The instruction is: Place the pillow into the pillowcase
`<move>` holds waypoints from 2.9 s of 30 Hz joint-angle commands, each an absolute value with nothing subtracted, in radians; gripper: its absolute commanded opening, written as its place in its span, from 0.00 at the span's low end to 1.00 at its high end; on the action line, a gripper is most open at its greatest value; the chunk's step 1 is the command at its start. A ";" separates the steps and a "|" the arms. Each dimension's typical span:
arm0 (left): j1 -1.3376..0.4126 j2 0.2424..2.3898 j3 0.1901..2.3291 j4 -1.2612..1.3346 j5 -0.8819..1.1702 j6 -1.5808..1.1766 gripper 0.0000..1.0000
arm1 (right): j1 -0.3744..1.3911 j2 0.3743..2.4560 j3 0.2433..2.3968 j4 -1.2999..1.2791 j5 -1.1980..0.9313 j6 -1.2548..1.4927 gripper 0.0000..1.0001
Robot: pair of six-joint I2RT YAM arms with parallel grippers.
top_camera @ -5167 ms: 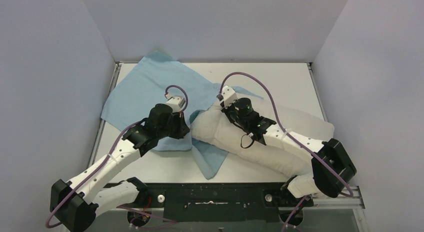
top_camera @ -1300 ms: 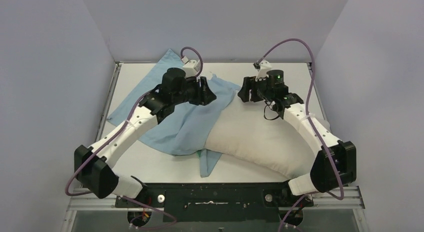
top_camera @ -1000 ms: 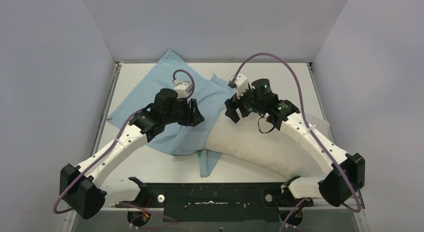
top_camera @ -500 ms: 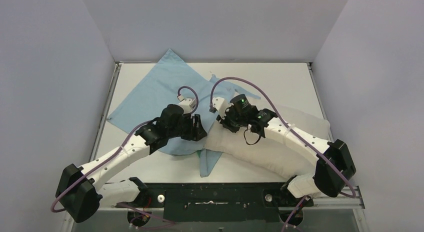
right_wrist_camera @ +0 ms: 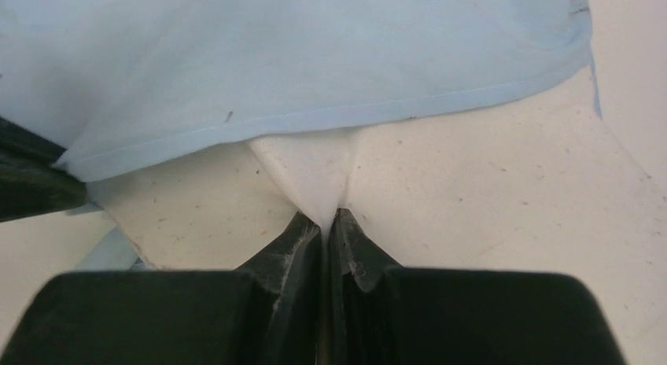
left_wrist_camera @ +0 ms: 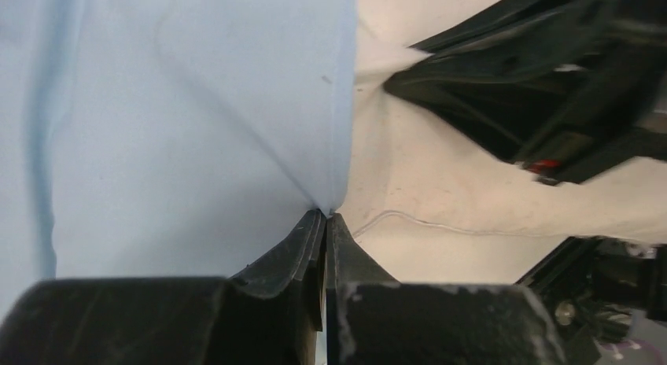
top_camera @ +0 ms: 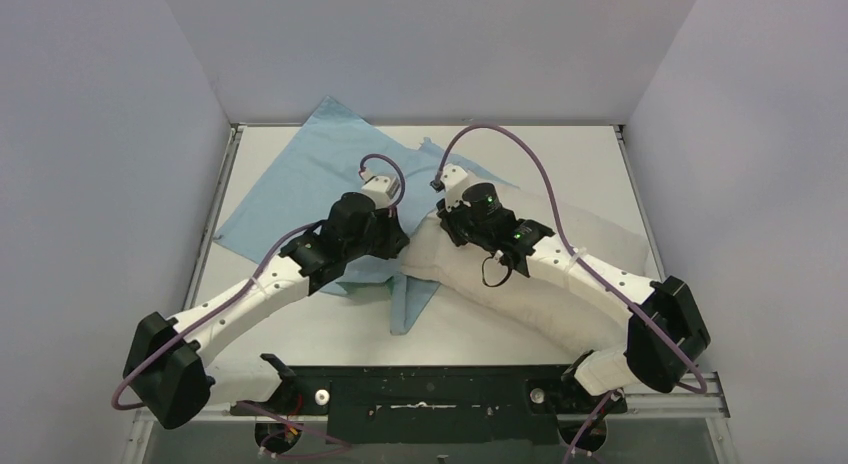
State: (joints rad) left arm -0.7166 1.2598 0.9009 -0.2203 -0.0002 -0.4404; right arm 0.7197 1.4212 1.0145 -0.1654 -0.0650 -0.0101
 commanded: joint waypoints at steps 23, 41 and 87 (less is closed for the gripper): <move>-0.709 1.041 0.647 -0.142 -0.057 -0.628 0.45 | 0.706 1.541 1.069 0.340 0.170 0.328 0.00; -0.668 1.321 0.514 0.174 -0.035 -0.590 0.64 | 0.702 1.529 1.086 0.335 0.189 0.371 0.00; -1.222 1.168 0.704 0.059 -0.202 -0.662 0.27 | 0.664 1.448 1.018 0.247 0.018 0.268 0.36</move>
